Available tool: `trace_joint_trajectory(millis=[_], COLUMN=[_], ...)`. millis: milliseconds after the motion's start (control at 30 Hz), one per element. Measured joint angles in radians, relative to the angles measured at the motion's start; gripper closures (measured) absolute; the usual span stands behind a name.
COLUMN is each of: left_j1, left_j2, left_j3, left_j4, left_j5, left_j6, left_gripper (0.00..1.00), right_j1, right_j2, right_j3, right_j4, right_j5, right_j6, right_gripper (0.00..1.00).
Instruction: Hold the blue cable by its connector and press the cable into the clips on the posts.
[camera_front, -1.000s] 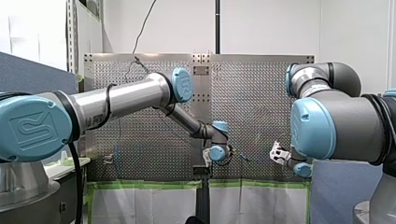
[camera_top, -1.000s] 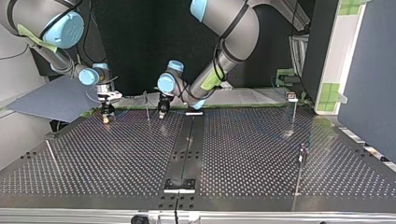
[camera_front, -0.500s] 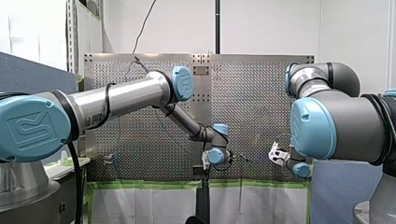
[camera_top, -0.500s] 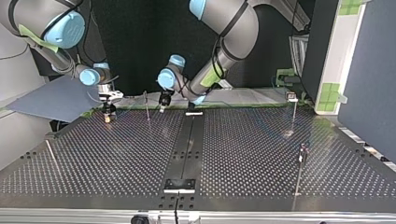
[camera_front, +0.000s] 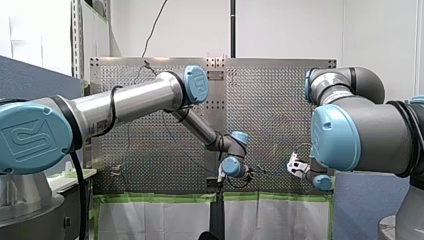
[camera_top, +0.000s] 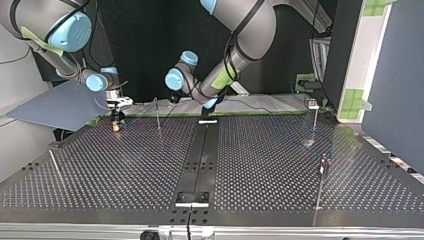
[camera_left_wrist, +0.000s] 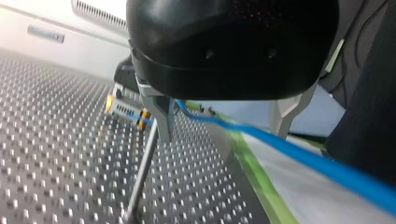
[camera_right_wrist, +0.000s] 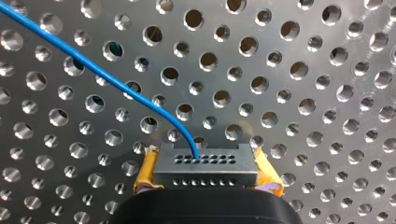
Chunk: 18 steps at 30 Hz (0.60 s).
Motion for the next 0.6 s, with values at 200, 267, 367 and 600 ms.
trace_joint_trajectory(millis=[200,267,367,600], left_j1=[-0.016,-0.023,-0.035,-0.066], left_j2=[0.047,0.066,0.091,0.113], left_j3=[-0.048,-0.067,-0.092,-0.155], left_j4=[0.029,0.042,0.057,0.112], left_j5=[0.048,0.064,0.077,0.077], left_j6=[0.048,0.06,0.069,0.039], left_gripper=[0.0,0.0,0.0,0.0], right_j1=[0.001,0.001,0.002,0.002], right_j2=[0.0,0.0,0.0,0.0], right_j3=[0.0,0.0,0.0,0.0], right_j4=[0.0,0.001,0.002,0.004], right_j5=[-0.001,0.0,-0.001,-0.003], right_j6=[0.0,0.0,0.0,0.001], right_gripper=[1.0,1.0,1.0,1.0])
